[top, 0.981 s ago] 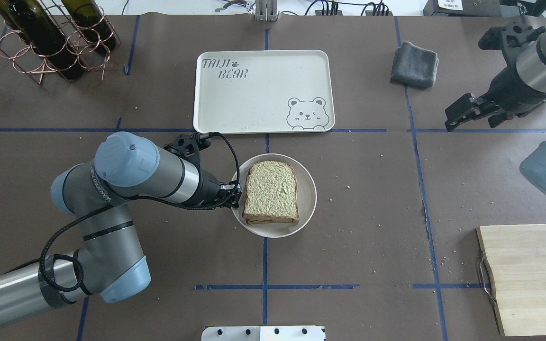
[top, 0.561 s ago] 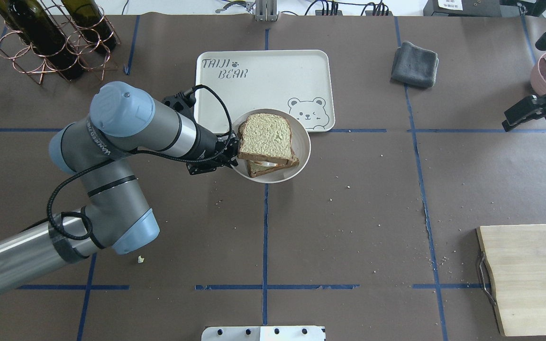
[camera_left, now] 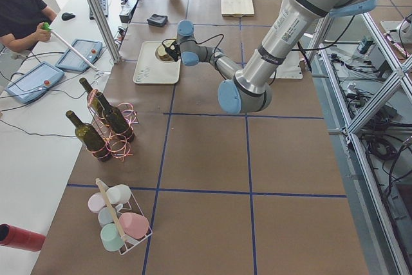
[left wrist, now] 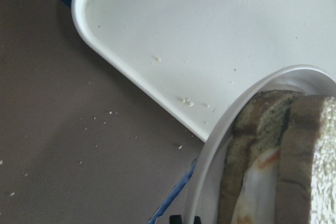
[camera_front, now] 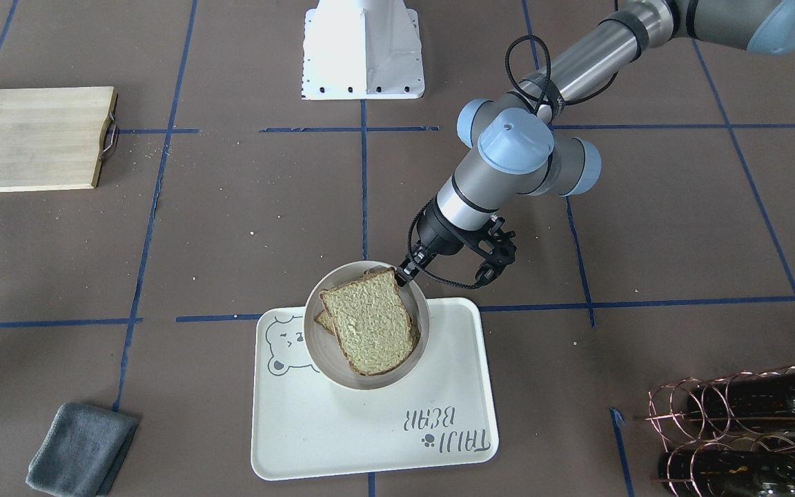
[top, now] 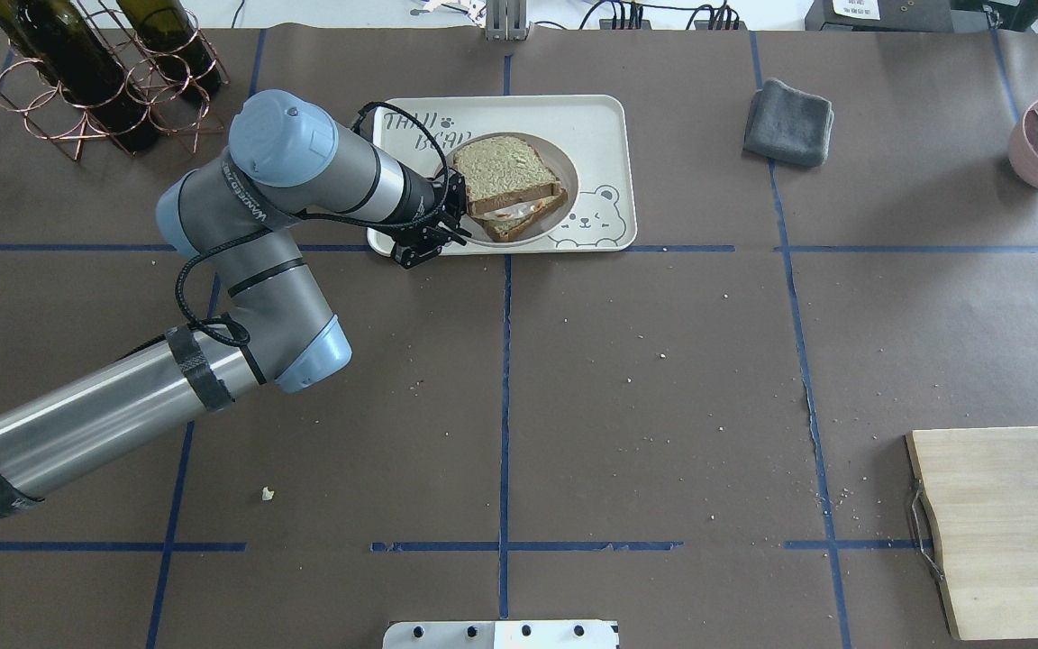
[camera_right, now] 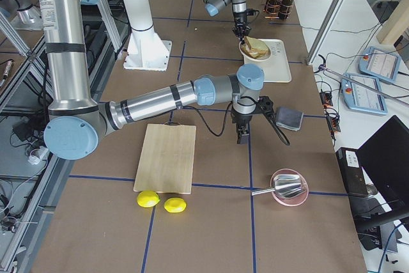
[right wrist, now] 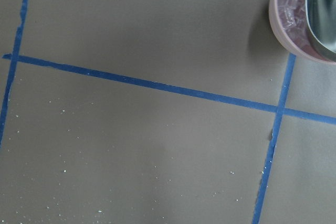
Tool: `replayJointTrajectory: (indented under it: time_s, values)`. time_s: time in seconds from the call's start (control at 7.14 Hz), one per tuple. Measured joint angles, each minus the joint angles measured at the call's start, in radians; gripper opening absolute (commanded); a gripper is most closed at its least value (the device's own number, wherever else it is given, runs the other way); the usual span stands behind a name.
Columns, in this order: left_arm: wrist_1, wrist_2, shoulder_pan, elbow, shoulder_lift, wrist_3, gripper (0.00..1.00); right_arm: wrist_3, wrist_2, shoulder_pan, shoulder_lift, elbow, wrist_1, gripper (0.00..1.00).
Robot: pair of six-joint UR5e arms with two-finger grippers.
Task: Make sandwich and place on tray
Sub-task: 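Carry the plate with left gripper and lower it onto the tray, then open left gripper and pull the left arm back from the tray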
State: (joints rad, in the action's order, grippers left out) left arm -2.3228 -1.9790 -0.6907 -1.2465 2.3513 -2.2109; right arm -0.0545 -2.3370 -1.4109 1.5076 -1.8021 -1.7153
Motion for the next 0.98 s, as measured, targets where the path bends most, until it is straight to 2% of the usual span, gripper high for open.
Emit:
replayJointTrajectory:
  time_s: [0.28,0.56,0.84,0.98]
  values:
    - [-0.064,0.091,-0.002,0.135,0.07,-0.095,0.0,-0.001,0.0,-0.029,-0.002,0.026,0.005,1.0]
    - [-0.092,0.146,0.001,0.205,0.097,-0.115,0.0,-0.004,0.002,-0.032,0.002,0.03,0.006,1.0]
    - [-0.096,0.163,0.005,0.227,0.108,-0.113,0.55,-0.006,0.0,-0.033,0.005,0.027,0.007,1.0]
    - [-0.096,0.166,0.006,0.227,0.109,-0.101,1.0,-0.007,0.0,-0.034,0.005,0.026,0.008,1.0]
